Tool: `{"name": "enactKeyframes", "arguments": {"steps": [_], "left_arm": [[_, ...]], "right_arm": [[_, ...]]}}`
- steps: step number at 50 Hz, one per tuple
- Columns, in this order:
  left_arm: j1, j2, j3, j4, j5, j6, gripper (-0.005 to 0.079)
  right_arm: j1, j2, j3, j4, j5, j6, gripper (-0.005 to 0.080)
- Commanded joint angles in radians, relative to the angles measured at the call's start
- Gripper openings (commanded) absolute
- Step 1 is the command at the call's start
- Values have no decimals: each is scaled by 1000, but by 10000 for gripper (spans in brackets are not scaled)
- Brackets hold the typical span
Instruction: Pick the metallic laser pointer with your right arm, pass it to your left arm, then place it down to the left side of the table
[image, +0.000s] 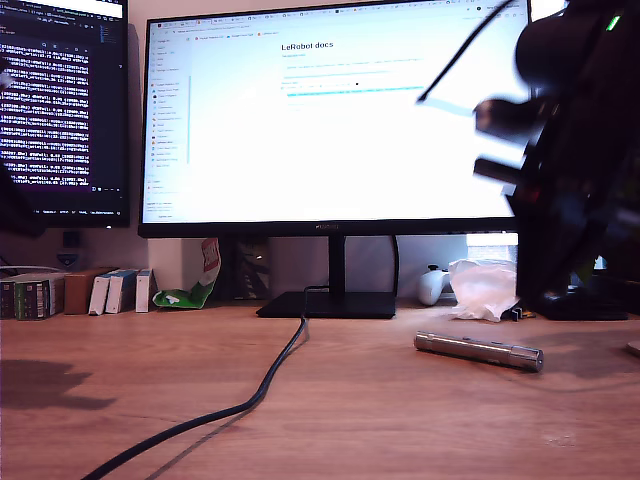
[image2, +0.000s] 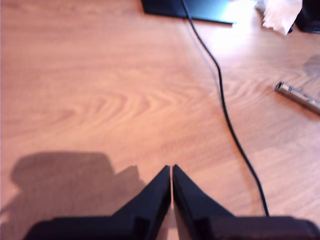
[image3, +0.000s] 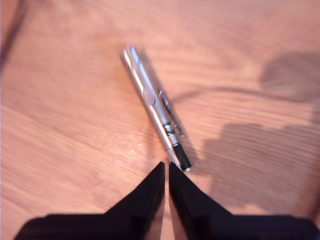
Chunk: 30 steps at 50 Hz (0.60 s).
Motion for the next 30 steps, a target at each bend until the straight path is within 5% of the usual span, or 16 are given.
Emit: {"name": "enactKeyframes", "arguments": {"steps": [1,8,30], "left_arm": [[-6,12,8,0,1,14,-19],[-6,13,9,2,1,18,-19],[-6,13,12,4,2,19,-19]], "right_arm": [[18,17,6,8,3,-24,136],[38,34,6,13,3,-72,275],[68,54,6,30,60,-182,356]]}}
